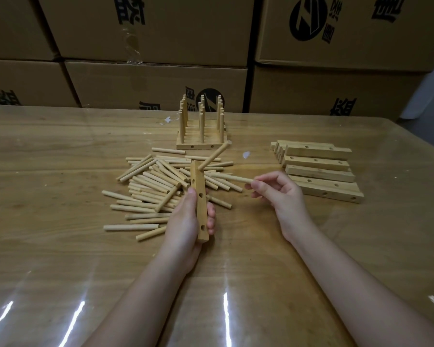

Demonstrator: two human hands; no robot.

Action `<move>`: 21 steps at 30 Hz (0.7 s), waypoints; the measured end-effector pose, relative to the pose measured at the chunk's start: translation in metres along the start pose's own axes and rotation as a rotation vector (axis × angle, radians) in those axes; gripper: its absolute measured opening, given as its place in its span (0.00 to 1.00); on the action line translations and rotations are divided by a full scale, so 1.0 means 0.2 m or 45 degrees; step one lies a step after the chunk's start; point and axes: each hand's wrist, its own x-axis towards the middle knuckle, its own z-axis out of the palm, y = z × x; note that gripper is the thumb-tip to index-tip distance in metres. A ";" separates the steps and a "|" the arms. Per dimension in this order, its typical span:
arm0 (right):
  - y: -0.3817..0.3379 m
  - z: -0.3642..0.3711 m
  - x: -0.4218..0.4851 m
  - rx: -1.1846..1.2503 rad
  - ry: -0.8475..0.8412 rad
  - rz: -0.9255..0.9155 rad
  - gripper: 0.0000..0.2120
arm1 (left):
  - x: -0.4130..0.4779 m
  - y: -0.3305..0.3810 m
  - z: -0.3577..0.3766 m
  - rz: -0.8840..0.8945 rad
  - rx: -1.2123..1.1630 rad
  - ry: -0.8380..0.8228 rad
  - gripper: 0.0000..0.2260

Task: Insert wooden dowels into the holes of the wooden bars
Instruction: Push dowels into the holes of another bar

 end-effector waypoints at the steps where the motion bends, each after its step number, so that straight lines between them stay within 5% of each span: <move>1: 0.00 0.00 0.00 -0.014 -0.024 0.000 0.04 | 0.00 0.00 0.00 0.006 0.008 0.005 0.16; 12: 0.00 0.01 -0.02 -0.227 -0.325 -0.012 0.09 | 0.00 0.00 0.00 0.000 -0.011 0.032 0.13; 21: 0.00 0.02 -0.03 -0.424 -0.330 -0.038 0.10 | -0.01 -0.01 0.01 0.108 0.220 0.001 0.12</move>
